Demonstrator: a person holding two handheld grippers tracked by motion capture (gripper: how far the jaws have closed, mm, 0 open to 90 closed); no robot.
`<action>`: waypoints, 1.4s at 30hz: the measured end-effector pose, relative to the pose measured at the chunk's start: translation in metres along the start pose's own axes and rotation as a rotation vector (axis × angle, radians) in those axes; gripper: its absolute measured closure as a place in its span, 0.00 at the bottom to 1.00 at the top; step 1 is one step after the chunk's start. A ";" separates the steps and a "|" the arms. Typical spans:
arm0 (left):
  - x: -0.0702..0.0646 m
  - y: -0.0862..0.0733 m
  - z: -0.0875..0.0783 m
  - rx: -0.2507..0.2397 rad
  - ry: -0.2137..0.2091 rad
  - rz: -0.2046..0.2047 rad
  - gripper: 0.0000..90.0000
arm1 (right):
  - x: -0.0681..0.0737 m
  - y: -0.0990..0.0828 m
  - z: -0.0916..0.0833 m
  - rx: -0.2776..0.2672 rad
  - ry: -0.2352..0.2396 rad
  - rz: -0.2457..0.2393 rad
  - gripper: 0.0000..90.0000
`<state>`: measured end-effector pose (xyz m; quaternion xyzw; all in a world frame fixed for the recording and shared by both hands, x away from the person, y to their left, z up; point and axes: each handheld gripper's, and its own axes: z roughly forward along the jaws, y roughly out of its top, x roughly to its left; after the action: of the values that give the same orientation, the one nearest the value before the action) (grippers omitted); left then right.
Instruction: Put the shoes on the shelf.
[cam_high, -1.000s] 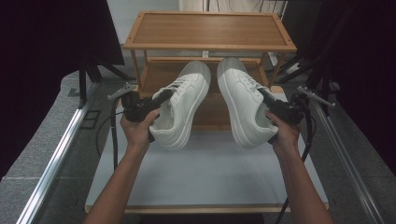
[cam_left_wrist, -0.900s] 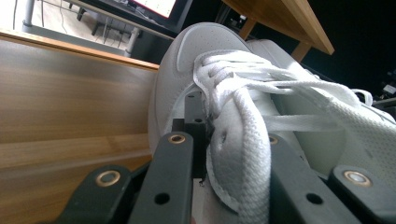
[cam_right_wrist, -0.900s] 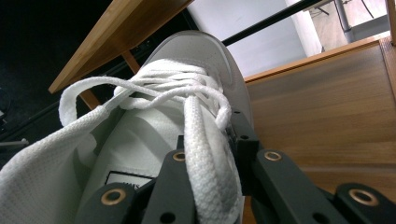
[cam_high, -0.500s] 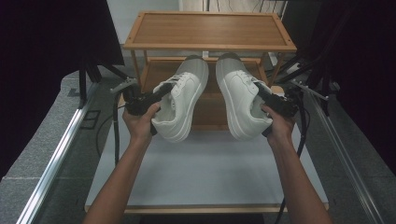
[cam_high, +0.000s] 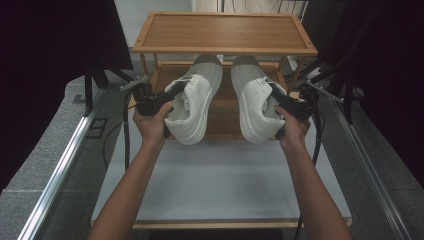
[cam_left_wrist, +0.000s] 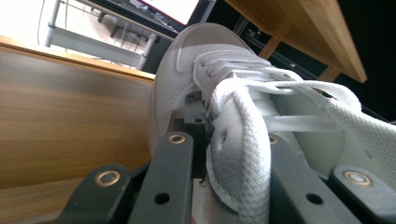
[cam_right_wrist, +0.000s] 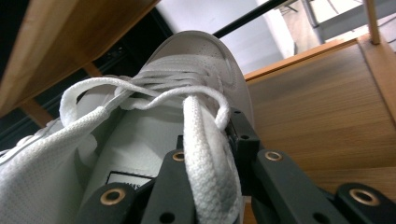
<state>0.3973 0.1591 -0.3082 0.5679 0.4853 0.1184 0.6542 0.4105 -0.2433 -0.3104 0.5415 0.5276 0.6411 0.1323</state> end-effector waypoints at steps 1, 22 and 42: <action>0.000 0.000 0.002 0.000 0.010 -0.001 0.91 | 0.000 0.000 0.001 0.000 -0.006 0.003 0.92; 0.005 0.010 0.043 0.016 0.122 -0.004 0.91 | 0.013 0.009 0.039 0.007 -0.086 -0.041 0.91; 0.000 0.005 0.068 -0.005 0.066 -0.064 0.75 | 0.017 0.009 0.061 -0.009 -0.107 -0.028 0.77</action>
<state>0.4510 0.1180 -0.3117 0.5462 0.5243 0.1176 0.6426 0.4587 -0.2016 -0.3027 0.5670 0.5244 0.6116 0.1719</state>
